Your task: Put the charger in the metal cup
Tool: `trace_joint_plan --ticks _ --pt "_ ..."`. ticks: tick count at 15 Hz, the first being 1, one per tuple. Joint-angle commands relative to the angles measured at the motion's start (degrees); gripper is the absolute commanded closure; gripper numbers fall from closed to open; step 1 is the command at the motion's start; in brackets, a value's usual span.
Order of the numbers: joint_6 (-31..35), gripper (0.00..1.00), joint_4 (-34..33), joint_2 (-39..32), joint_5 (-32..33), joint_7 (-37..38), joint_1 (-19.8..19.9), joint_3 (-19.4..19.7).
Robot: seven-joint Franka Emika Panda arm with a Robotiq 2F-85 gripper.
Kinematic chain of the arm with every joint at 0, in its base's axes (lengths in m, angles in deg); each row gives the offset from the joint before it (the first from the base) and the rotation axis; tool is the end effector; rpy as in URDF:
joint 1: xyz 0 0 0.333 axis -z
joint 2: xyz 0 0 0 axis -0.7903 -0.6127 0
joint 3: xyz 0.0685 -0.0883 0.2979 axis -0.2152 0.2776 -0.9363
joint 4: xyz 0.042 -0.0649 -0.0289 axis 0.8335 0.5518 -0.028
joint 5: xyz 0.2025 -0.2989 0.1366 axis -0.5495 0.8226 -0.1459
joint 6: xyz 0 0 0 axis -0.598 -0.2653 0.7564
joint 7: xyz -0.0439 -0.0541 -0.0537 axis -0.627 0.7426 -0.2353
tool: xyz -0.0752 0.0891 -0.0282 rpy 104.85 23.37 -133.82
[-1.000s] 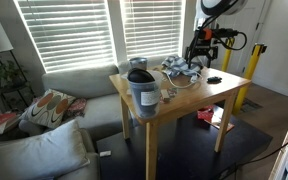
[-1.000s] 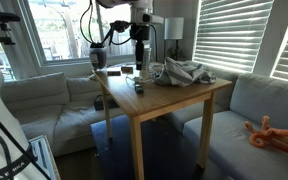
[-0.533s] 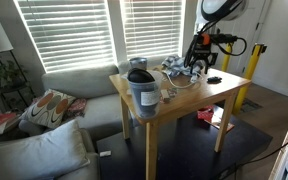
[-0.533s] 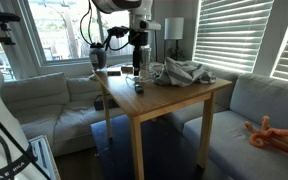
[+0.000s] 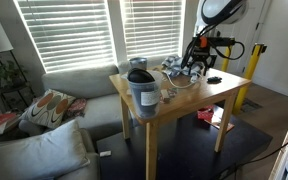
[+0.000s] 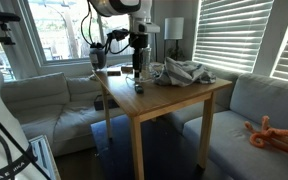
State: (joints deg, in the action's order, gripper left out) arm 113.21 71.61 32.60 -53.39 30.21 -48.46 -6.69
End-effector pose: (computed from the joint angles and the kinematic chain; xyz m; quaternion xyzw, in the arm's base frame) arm 0.4703 -0.0080 0.4212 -0.9081 0.4173 0.0069 0.0345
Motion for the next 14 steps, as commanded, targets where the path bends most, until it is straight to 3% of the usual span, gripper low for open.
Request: trace_joint_plan --ticks 1,5,10,11,12,14 --pt "2.0 0.3 1.4 0.2 -1.6 1.7 -0.4 0.0" --pt "1.9 0.38 1.5 -0.3 -1.5 2.1 -0.5 -0.1" --pt "2.1 0.81 1.4 -1.2 -1.0 2.0 -0.6 -0.1" --pt "2.2 0.8 1.4 -1.4 -0.9 2.0 -0.6 -0.1" --pt "2.2 0.7 1.3 -1.5 -0.8 2.1 -0.6 -0.2" --pt "2.2 0.65 1.2 -1.6 -0.7 1.9 -0.7 -0.2"
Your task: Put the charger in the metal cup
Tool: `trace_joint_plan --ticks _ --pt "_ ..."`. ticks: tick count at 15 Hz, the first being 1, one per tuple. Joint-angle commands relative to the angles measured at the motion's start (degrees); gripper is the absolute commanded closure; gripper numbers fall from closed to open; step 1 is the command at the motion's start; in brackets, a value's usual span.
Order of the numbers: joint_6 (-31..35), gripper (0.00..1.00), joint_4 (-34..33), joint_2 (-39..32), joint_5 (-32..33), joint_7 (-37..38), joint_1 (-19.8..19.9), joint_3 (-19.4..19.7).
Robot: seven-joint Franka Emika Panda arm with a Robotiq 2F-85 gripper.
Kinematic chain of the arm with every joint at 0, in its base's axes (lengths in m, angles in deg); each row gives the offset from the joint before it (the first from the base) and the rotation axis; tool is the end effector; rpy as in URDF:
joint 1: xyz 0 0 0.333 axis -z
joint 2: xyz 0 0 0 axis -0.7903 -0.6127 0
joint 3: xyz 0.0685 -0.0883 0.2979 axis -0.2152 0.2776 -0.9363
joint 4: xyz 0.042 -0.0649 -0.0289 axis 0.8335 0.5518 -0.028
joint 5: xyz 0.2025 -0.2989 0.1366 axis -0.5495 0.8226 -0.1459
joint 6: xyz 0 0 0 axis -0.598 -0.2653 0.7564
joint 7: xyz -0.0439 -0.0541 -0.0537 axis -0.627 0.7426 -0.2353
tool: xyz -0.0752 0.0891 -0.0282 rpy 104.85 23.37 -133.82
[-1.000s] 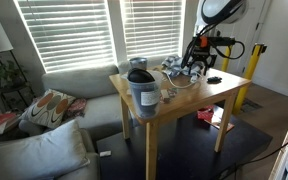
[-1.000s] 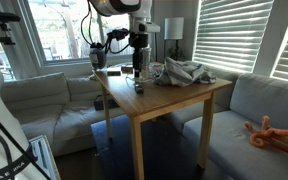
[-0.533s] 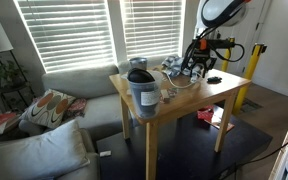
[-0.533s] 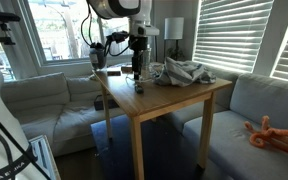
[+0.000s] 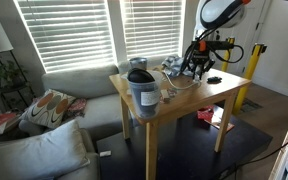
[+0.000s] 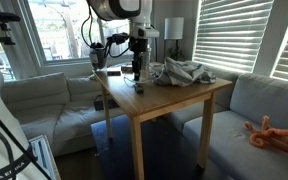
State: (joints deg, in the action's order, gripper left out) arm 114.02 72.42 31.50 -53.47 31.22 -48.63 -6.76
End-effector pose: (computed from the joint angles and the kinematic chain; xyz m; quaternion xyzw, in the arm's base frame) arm 0.4701 -0.0062 0.4070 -0.9047 0.4245 0.0163 0.0310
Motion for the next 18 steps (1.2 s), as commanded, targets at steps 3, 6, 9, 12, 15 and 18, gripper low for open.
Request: trace_joint_plan --ticks 3,6,9,12,15,18 --pt "1.2 0.86 0.2 -0.7 0.1 0.7 -0.5 -0.2" --pt "0.3 0.93 -1.4 0.8 1.9 -1.1 -1.4 -1.1" --pt "-0.4 0.93 -4.9 2.8 6.5 -2.6 -2.7 -3.2" --pt "-1.1 0.93 -10.3 3.1 11.0 -4.3 -4.0 -5.4" --pt "1.6 0.93 -14.4 2.7 13.5 -9.2 -4.9 -6.3" --pt "0.8 0.7 -13.8 3.1 12.1 -8.3 -4.7 -6.5"
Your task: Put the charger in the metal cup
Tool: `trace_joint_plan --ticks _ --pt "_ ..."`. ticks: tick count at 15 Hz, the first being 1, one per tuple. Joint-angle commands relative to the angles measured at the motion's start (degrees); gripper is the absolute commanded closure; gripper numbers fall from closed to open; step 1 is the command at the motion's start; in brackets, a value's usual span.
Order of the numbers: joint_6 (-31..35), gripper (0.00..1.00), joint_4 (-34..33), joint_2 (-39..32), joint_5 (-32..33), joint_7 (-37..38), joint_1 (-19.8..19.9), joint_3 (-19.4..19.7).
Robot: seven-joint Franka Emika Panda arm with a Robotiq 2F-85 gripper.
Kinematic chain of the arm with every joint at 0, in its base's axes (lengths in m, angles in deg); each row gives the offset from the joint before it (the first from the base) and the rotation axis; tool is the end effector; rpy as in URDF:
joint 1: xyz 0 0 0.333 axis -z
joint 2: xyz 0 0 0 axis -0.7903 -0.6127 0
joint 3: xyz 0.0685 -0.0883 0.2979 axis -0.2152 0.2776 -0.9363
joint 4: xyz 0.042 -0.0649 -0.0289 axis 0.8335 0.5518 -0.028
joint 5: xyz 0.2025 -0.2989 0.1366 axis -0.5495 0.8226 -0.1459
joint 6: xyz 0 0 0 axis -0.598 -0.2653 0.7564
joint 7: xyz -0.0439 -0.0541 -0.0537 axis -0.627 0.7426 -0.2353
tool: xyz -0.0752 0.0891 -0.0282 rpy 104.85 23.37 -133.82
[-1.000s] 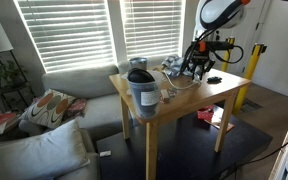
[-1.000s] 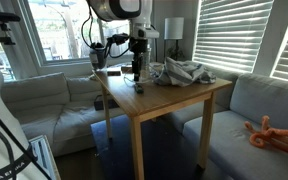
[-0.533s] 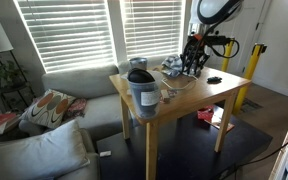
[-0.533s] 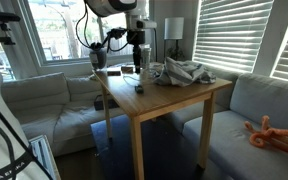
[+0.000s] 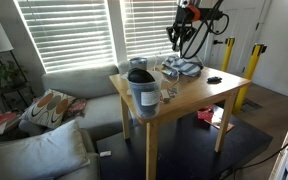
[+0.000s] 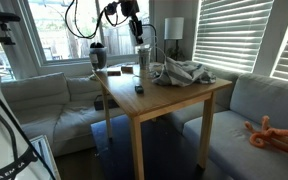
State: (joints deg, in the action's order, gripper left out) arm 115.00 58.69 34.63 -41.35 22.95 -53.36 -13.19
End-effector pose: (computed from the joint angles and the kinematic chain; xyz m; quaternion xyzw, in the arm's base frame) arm 0.5013 0.0857 0.5499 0.9626 -0.2137 0.1663 0.0065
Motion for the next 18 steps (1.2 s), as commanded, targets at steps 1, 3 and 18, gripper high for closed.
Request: trace_joint_plan --ticks 1,3,18 --pt "-0.1 0.7 -0.3 0.0 0.1 -0.3 0.1 -0.1" --pt "-0.1 0.7 -0.3 -0.2 0.1 -0.6 0.1 0.0" --pt "23.5 0.93 -16.4 -7.6 7.5 -14.5 -2.6 -3.7"
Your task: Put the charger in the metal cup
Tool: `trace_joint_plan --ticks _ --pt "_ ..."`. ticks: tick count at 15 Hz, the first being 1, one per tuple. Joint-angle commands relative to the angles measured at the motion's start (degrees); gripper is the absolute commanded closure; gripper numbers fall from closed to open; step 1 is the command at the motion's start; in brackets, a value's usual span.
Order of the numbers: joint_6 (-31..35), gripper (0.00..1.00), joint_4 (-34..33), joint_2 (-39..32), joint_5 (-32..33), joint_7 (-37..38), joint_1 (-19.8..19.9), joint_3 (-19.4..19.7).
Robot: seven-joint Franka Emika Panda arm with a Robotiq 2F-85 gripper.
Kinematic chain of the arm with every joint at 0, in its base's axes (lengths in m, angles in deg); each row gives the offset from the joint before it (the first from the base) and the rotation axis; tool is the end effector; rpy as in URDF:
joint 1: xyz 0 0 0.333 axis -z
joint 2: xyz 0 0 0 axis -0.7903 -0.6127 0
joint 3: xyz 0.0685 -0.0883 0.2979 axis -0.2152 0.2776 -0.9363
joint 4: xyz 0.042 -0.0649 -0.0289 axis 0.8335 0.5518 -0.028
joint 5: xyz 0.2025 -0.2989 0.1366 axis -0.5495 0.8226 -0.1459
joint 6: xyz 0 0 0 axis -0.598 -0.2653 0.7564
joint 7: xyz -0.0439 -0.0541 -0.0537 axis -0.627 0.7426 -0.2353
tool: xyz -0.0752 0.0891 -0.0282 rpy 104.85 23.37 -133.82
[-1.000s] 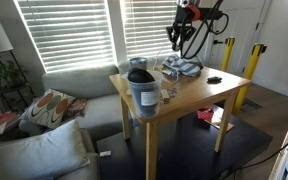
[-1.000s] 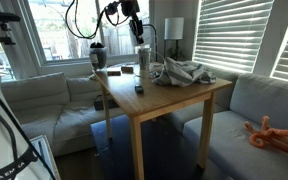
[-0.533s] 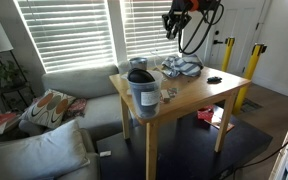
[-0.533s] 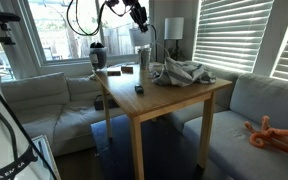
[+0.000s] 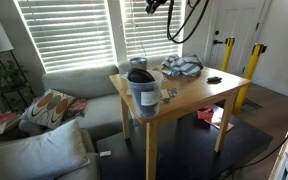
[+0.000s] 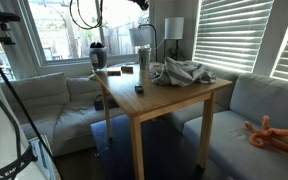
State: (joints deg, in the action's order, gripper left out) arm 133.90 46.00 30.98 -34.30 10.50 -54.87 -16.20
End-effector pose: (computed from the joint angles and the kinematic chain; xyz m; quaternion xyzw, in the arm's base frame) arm 0.5366 0.1467 0.6752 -0.9165 0.0230 -0.3992 0.0131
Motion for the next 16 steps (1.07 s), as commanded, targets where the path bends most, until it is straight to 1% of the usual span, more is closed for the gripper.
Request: trace_joint_plan --ticks 1,3,5,11,16 --pt "6.0 0.93 -4.4 -4.8 0.8 -2.5 -1.4 -0.9" --pt "7.9 0.93 -5.3 -6.0 1.4 -2.7 -2.0 -1.2" --pt "7.8 0.93 -6.1 -6.6 1.0 -2.7 -2.6 -1.1" --pt "3.7 0.93 -6.7 -6.3 3.8 1.2 -2.6 -0.8" --pt "-0.5 0.93 -6.9 -6.3 2.0 1.1 -3.2 -0.9"
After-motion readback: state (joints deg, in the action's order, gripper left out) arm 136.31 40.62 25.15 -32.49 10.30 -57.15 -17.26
